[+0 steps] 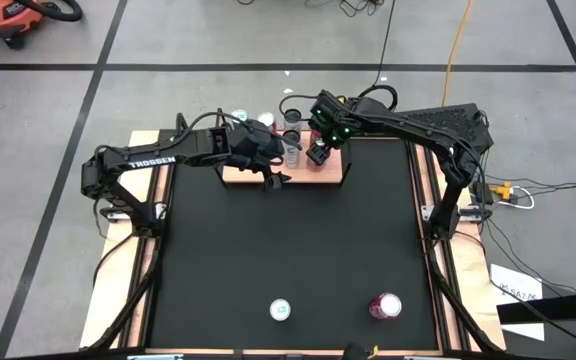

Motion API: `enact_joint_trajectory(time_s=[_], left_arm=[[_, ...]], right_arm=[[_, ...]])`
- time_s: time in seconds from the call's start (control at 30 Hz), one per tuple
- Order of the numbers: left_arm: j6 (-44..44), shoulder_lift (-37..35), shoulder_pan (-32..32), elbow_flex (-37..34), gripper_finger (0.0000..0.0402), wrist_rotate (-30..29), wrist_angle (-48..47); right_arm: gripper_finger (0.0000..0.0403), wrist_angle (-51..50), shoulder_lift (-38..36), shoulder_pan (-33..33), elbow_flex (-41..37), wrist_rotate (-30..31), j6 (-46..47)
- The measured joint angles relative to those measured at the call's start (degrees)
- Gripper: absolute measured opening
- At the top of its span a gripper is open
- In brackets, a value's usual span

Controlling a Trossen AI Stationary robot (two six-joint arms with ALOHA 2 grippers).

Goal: Place canned beverage on shelf
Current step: Put the red soda can aligned with the other red soda can on the shelf, then put the blue soda can aligned with the other blue soda can on the shelf

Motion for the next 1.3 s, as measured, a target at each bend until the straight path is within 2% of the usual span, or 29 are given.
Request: enact_joint_trajectory(time_s=[0.47,0.8,0.97,1.13,1.3], left_arm=[[-0.44,0.0,0.04,-0.02,0.0366,0.01,0.04],[-0.92,0.02,0.04,-0.02,0.0366,0.02,0.04],[-2.77,0.02,0.03,-0.02,0.0366,0.03,-0.08],[-3.37,-0.49,-0.02,-0.09,0.0366,0.05,-0.73],[-4.31,-2.41,-0.05,-0.09,0.0366,0.02,-0.4]], right_arm=[[0.0281,-0.25,0.0,-0.05,0.0,-0.28,-0.57],[0.0348,0.5,-0.02,-0.03,0.09,-0.24,-0.35],[0.036,0.48,-0.53,0.01,0.09,-0.17,0.21],[0.0361,-0.14,-5.3,0.41,0.07,0.08,2.55],[0.0361,-3.36,-13.01,3.08,0.07,5.24,3.75]])
